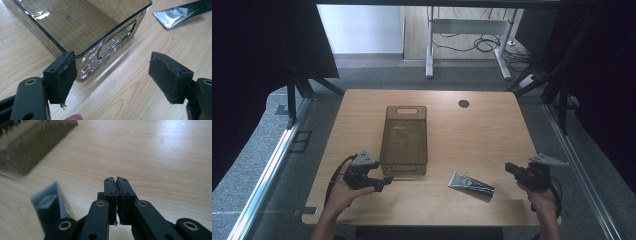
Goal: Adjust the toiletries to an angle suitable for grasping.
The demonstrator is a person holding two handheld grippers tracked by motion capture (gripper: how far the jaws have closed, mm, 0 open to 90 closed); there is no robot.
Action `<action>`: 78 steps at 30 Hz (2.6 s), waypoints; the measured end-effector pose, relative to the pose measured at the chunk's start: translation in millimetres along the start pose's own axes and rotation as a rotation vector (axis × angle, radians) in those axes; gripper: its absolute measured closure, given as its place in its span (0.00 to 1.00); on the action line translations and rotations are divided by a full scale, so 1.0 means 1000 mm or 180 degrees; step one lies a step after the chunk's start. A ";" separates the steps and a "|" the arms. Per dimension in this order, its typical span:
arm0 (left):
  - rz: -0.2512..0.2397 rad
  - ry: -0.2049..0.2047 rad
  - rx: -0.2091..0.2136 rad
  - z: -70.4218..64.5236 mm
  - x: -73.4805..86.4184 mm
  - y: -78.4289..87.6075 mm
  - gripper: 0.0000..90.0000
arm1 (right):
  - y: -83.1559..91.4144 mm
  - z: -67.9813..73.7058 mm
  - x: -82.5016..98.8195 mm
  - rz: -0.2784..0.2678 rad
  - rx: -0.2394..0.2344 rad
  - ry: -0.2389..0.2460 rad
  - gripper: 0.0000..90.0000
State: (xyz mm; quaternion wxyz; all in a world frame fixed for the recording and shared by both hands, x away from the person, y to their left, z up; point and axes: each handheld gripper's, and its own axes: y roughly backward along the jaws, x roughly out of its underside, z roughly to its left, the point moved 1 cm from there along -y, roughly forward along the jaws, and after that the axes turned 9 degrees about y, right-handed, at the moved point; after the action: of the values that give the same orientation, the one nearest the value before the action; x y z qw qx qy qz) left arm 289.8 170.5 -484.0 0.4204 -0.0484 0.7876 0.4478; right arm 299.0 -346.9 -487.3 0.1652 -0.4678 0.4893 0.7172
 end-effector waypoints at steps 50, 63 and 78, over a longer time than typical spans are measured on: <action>-0.0056 -0.0077 -0.0121 -0.002 0.000 0.015 0.26 | -0.073 0.117 -0.071 0.1646 -0.0844 0.1217 1.00; -0.0042 -0.0090 -0.0113 -0.004 0.000 0.013 0.26 | -0.093 0.138 -0.054 0.1967 -0.0995 0.1392 1.00; -0.0022 -0.0086 -0.0123 -0.003 0.000 0.012 0.26 | -0.115 0.142 -0.041 0.2151 -0.0963 0.1499 1.00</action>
State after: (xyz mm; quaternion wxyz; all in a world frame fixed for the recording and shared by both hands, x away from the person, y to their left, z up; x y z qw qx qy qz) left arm 282.3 175.7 -475.2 0.4316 -0.0532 0.7729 0.4620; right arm 327.0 -162.5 -503.8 -0.2652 -0.4512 0.5286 0.6683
